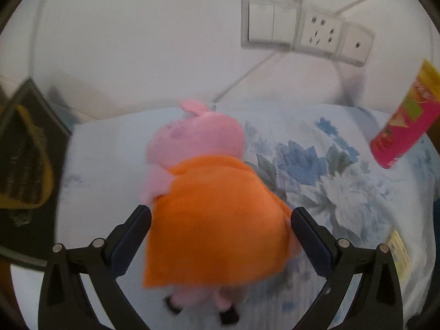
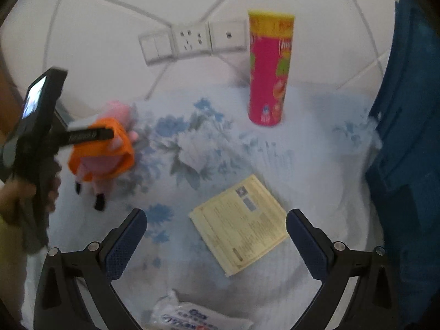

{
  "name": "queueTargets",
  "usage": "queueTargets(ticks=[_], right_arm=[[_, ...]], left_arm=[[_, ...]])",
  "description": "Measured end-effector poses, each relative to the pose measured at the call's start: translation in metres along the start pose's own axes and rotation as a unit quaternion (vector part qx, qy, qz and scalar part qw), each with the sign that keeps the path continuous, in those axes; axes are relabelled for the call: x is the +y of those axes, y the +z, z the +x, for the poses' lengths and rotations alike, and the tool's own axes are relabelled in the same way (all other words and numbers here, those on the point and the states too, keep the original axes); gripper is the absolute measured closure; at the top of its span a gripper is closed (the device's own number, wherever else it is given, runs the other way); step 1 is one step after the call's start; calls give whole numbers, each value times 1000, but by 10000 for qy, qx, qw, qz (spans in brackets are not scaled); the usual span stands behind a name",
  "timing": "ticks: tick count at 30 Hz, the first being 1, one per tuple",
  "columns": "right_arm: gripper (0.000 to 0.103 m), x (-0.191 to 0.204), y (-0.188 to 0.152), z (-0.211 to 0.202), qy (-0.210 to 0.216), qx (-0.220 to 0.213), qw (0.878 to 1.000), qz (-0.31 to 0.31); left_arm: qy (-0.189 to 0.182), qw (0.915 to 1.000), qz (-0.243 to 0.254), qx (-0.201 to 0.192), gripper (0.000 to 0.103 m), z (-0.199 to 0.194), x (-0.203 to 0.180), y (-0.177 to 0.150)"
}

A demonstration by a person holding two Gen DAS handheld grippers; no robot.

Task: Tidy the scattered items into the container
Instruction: 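Grasp the pink pig plush with the left tool while the right tool moves toward the wet-wipes pack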

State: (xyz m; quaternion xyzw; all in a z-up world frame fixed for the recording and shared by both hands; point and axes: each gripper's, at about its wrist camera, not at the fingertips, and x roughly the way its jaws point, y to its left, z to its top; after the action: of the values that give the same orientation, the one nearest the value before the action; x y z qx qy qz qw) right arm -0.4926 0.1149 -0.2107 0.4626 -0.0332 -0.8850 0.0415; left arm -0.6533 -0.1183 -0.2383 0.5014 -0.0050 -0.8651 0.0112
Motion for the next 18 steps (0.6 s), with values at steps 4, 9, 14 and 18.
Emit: queueTargets(ticks=[4, 9, 14, 18], right_arm=[[0, -5, -6, 15, -46, 166, 9998, -27], [0, -4, -13, 11, 19, 243, 9997, -42], [0, -6, -39, -5, 109, 444, 9990, 12], [0, -3, -64, -17, 207, 618, 9979, -27]], left_arm=[[235, 9993, 275, -36, 9, 8, -8, -2], [167, 9991, 375, -50, 23, -7, 0, -20], [58, 9994, 352, 6, 28, -35, 14, -52], [-12, 9990, 434, 34, 29, -64, 21, -89]])
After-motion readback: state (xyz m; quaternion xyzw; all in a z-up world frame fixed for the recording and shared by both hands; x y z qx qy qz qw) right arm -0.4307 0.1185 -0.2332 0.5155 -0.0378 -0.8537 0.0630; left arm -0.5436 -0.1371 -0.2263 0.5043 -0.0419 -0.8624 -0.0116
